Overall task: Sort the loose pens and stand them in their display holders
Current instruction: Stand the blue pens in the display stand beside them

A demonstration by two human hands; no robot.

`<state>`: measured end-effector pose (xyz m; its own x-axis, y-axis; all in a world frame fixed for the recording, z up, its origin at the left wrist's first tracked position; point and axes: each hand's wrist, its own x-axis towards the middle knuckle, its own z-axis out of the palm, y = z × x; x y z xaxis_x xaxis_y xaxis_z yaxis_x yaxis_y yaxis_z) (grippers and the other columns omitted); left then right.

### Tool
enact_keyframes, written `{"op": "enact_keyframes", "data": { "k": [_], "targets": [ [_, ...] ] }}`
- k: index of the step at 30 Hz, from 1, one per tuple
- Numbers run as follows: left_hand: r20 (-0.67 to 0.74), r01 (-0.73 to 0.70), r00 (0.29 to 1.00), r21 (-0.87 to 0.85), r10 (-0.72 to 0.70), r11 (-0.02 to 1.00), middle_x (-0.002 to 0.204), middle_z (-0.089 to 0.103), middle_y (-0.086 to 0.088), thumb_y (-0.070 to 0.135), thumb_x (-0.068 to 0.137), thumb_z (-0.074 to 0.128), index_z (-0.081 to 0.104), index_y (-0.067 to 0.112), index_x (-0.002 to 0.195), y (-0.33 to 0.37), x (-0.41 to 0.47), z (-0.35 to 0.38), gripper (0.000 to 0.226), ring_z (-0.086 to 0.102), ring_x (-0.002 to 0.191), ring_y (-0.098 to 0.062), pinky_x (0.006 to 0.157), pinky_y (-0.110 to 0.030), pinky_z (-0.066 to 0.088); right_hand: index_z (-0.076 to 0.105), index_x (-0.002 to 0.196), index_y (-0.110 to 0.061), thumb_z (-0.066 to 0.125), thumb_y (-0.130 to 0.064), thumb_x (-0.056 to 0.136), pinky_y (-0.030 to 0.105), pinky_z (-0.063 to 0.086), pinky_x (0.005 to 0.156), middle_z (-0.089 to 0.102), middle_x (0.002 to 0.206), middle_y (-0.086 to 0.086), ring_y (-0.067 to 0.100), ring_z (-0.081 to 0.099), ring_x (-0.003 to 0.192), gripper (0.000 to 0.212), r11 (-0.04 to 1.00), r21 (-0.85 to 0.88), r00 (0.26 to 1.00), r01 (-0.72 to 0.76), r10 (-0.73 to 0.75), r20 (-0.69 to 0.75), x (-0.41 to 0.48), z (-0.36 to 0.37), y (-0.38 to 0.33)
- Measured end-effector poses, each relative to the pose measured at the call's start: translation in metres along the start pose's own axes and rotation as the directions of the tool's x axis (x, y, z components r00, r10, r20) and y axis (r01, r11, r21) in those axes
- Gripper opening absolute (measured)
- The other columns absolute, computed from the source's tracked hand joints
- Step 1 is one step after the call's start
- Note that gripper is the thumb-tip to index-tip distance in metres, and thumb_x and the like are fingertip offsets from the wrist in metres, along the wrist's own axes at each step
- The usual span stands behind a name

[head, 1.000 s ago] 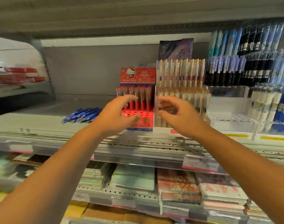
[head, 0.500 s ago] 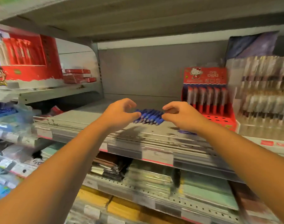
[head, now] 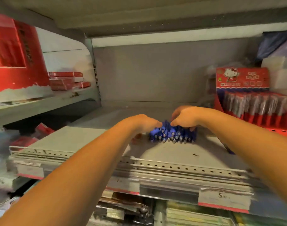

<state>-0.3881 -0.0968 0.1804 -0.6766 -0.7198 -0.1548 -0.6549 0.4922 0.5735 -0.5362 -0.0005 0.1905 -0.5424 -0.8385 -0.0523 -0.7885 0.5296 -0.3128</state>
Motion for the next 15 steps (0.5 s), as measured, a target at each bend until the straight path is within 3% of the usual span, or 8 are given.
{"op": "enact_keyframes", "data": {
  "k": [3,5,8,12,15],
  "targets": [
    [0.146,0.069,0.987,0.031,-0.073,0.997,0.045,0.058,-0.007,0.059,0.093,0.053,0.053,0.009,0.08,0.016,0.017,0.002,0.052,0.054,0.034,-0.019,0.042,-0.021,0.047,0.06,0.115,-0.015,0.055,-0.029,0.097,0.03,0.057,0.064,0.063,0.096,0.008,0.022,0.061,0.079,0.024,0.997,-0.056,0.991,-0.061,0.068,0.117,0.018,-0.003,-0.004],
    [0.21,0.064,0.974,0.083,-0.08,0.994,0.031,0.052,-0.003,0.057,0.096,0.05,0.05,0.01,0.072,0.023,0.029,0.003,0.053,0.055,0.045,-0.02,0.049,-0.022,0.046,0.06,0.115,-0.017,0.056,-0.026,0.095,0.03,0.057,0.063,0.062,0.1,0.01,0.022,0.061,0.079,0.022,0.995,-0.082,0.982,-0.059,0.072,0.172,0.028,-0.004,-0.005],
    [0.275,0.038,0.958,0.17,-0.085,0.985,0.04,0.058,-0.006,0.045,0.098,0.054,0.052,0.009,0.068,0.031,0.044,0.0,0.046,0.055,0.057,-0.023,0.057,-0.027,0.047,0.06,0.114,-0.017,0.056,-0.025,0.094,0.027,0.054,0.059,0.06,0.095,0.008,0.021,0.061,0.073,0.022,0.994,-0.093,0.973,-0.06,0.079,0.216,0.041,-0.005,-0.006],
    [0.365,-0.063,0.929,0.304,-0.055,0.951,0.039,0.059,-0.006,0.034,0.097,0.053,0.055,0.007,0.073,0.037,0.057,0.002,0.036,0.059,0.033,-0.019,0.043,-0.023,0.053,0.065,0.104,-0.014,0.059,-0.021,0.092,0.027,0.049,0.053,0.06,0.077,0.006,0.02,0.056,0.063,0.016,0.994,-0.098,0.977,-0.054,0.073,0.199,0.052,-0.003,-0.007],
    [0.4,-0.123,0.916,0.329,-0.02,0.936,0.038,0.058,-0.006,0.033,0.097,0.054,0.054,0.006,0.075,0.038,0.06,-0.001,0.035,0.057,0.03,-0.018,0.036,-0.025,0.051,0.068,0.097,-0.013,0.064,-0.024,0.089,0.026,0.046,0.05,0.059,0.068,0.005,0.019,0.053,0.057,0.014,0.991,-0.112,0.979,-0.067,0.087,0.184,0.052,-0.002,-0.01]
  ]
}}
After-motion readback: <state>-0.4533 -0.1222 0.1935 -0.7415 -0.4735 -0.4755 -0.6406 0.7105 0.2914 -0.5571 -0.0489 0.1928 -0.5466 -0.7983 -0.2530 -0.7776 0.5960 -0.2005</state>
